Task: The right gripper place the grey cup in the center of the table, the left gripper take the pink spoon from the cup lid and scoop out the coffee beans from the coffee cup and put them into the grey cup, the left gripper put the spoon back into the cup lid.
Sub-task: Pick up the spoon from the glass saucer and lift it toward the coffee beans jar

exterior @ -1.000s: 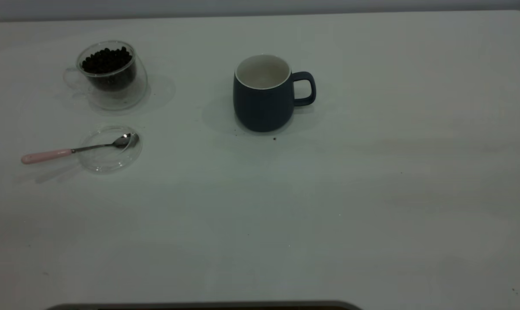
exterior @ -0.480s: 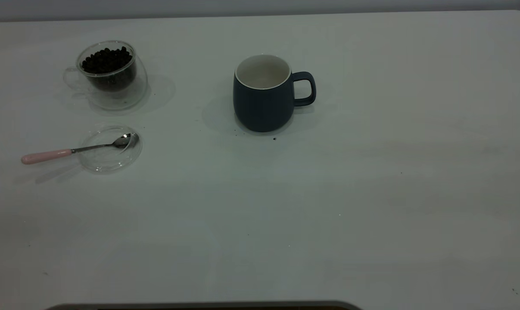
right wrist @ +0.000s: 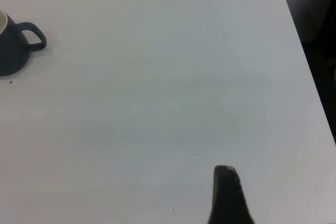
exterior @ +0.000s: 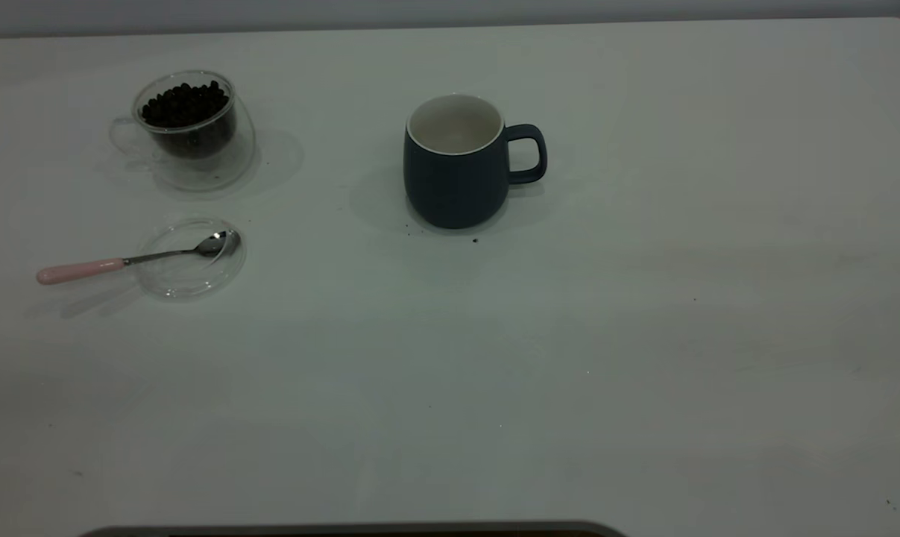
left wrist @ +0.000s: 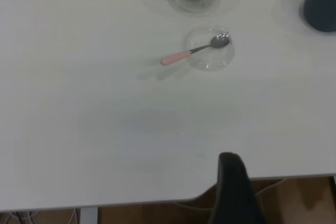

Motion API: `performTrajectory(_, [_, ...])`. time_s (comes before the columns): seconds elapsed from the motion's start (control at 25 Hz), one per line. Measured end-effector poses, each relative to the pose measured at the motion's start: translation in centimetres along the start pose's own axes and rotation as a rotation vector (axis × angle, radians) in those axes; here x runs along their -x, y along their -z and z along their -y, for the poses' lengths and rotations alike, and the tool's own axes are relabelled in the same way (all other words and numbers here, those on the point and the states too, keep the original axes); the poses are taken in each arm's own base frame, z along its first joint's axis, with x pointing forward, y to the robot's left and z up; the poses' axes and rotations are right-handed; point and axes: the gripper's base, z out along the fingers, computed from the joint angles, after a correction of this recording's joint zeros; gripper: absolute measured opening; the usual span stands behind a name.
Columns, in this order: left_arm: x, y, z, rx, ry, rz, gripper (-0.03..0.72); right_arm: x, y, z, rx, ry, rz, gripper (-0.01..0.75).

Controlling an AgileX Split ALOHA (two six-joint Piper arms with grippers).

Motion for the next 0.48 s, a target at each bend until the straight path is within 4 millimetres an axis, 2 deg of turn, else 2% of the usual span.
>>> performTrajectory(0.48, [0.02,0.0,0.0,0.0,0.027,0.002,0.517,0.0,0.0,0.0,0.0,0.0,0.0,0.537])
